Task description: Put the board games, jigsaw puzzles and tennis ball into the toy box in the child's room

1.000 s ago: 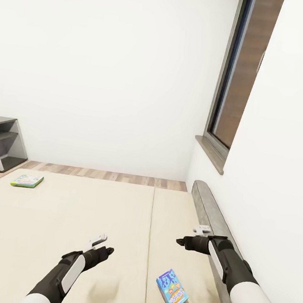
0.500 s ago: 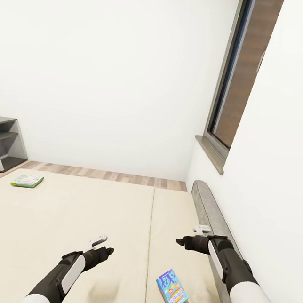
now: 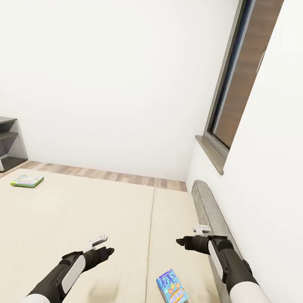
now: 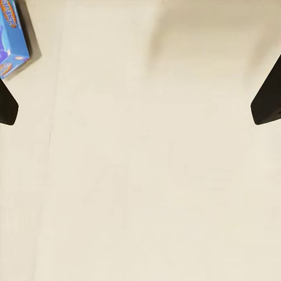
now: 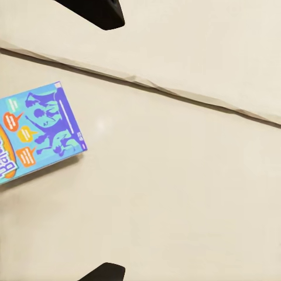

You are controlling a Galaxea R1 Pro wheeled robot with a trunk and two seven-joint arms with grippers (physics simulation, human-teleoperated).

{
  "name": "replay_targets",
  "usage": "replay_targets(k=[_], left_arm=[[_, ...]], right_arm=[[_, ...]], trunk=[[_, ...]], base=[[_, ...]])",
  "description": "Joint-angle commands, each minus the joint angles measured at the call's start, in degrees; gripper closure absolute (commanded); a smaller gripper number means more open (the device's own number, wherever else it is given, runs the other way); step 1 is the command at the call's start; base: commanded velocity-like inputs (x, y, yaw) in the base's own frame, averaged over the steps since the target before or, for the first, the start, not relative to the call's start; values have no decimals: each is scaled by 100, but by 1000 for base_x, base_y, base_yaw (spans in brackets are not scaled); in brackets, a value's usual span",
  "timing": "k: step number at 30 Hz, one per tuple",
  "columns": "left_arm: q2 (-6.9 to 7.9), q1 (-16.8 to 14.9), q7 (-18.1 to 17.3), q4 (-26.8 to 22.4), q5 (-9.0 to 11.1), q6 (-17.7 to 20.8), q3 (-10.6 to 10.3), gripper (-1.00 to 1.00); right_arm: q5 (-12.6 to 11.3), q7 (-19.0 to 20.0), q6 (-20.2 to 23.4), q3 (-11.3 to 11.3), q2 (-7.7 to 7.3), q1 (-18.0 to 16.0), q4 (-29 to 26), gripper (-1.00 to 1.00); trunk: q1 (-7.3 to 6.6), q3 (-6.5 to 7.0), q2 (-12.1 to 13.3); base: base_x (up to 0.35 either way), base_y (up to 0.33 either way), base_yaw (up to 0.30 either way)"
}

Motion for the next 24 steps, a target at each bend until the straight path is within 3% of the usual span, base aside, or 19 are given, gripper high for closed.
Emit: replay_targets(k=[1, 24], left_arm=[[-8, -2, -2, -10, 37, 39, 31, -100], [-17, -2, 5, -17, 36, 9, 10, -100]], right_arm=[[2, 10, 25, 18, -5, -3, -8, -100], [-4, 8, 34, 20, -2, 1, -9, -100]], trunk=[[0, -6, -4], [0, -6, -4]], base=[[0, 0, 0], [0, 0, 0]])
